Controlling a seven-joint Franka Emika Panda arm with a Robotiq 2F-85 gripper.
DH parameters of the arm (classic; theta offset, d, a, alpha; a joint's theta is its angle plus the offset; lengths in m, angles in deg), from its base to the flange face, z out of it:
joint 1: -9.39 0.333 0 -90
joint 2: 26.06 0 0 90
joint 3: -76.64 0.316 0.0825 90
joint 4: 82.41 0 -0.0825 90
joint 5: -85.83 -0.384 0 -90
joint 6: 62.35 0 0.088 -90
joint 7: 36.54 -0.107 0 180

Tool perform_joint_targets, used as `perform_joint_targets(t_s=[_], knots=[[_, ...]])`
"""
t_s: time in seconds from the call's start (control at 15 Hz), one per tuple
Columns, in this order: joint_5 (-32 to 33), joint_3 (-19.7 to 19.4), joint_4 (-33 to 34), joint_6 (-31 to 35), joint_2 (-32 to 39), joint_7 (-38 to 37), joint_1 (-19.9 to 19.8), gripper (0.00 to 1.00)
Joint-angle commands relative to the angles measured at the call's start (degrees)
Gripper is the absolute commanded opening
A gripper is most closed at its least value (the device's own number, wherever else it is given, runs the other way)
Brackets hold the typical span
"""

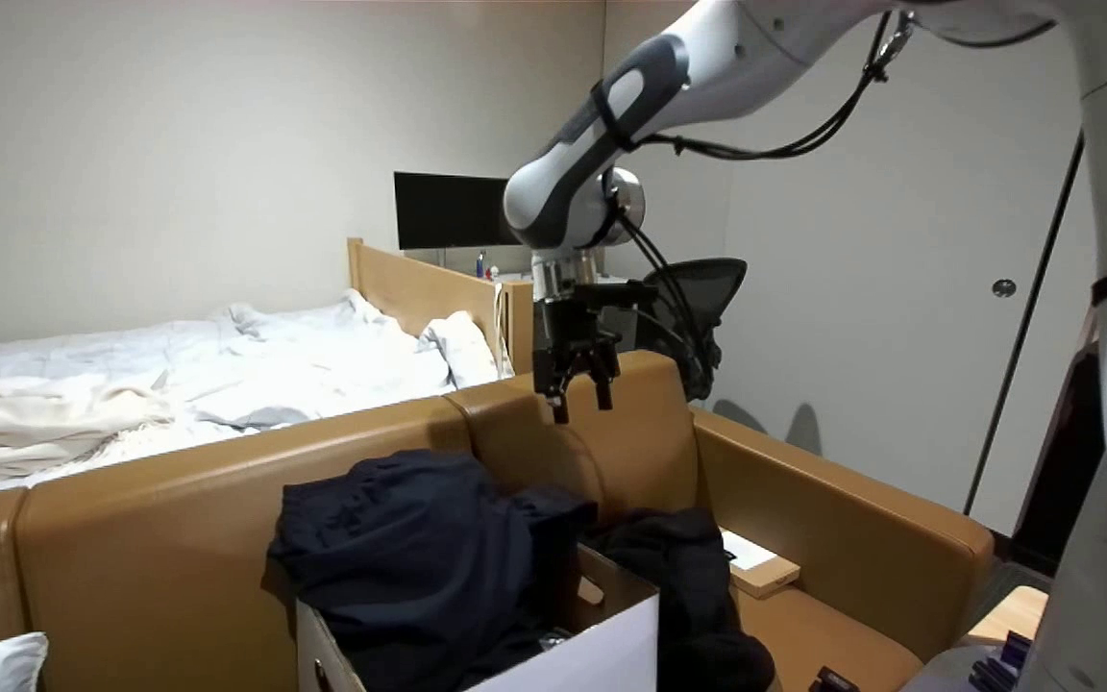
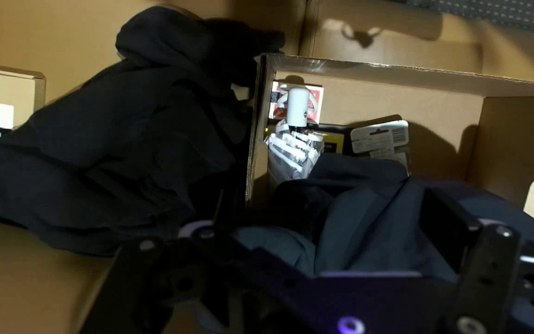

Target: Remove the black jersey and white paper bag out of the box

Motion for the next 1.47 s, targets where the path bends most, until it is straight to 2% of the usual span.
perform_joint_targets(t_s=[0.0, 0.13, 0.4, 0.67, 0.8, 1.13, 1.33, 1.4], knots=[[0.3, 0.81, 1.62, -0.13, 2.14, -0.26, -0.48, 1.0], [0.47, 1.03, 2.36, 0.48, 2.55, -0.41, -0.16, 1.0], [8.76, 3.26, 9.8, 2.43, 8.33, -2.54, 5.68, 1.0], [19.59, 3.77, 20.34, 5.43, 18.08, -4.57, 12.96, 1.0], [22.67, 3.08, 26.28, 9.35, 24.14, -4.28, 14.56, 1.0], [17.2, 4.26, 37.63, 16.58, 35.57, -0.4, 11.7, 1.0], [13.83, 5.19, 42.72, 10.05, 39.79, 3.53, 10.07, 1.0], [12.5, 5.79, 43.94, 7.24, 40.85, 5.03, 9.57, 0.75]])
